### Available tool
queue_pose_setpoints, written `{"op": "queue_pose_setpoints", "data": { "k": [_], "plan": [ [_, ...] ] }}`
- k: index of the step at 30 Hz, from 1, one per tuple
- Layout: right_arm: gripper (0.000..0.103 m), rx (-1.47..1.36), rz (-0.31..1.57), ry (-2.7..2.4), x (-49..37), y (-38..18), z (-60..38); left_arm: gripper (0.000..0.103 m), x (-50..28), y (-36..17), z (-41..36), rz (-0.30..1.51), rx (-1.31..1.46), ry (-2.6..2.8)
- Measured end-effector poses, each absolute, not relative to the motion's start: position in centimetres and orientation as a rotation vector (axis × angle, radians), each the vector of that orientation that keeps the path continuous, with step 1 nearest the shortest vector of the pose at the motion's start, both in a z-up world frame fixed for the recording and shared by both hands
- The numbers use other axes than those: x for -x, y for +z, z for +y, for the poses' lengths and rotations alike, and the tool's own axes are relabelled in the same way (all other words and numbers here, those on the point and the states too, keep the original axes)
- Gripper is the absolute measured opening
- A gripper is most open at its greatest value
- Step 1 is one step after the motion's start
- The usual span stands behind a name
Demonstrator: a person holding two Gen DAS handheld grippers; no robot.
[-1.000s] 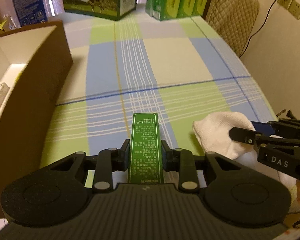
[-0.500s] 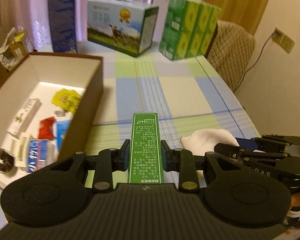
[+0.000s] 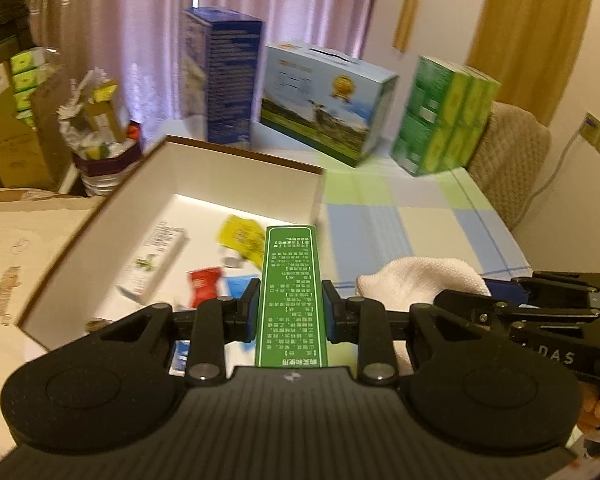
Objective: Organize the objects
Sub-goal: 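Carry the green box and white cloth over the box and lower them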
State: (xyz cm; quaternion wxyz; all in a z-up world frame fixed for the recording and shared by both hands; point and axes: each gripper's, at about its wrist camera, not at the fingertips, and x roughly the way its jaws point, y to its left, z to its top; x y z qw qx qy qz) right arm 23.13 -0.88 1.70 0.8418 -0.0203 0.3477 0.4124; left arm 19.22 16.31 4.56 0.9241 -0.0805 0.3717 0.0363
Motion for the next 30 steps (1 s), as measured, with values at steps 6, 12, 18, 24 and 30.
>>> {"op": "queue_pose_setpoints", "data": {
  "k": [6, 12, 18, 24, 30],
  "plan": [
    [0.024, 0.066, 0.719, 0.91, -23.3, 1.9, 4.3, 0.025, -19.5, 4.5, 20.4, 0.76, 0.159, 0.124],
    [0.024, 0.093, 0.734, 0.906, -24.1, 1.2, 8.2, 0.025, -20.5, 3.7, 23.7, 0.771, 0.152, 0.15],
    [0.024, 0.12, 0.749, 0.887, -25.2, 0.2, 10.6, 0.025, -22.0, 2.6, 25.8, 0.791, 0.147, 0.16],
    [0.024, 0.144, 0.766, 0.849, -26.8, -0.8, 12.1, 0.026, -24.0, 1.5, 26.8, 0.814, 0.14, 0.148],
    [0.024, 0.164, 0.782, 0.805, -28.7, -1.7, 13.0, 0.026, -26.3, 0.4, 27.1, 0.834, 0.133, 0.13]
  ]
}}
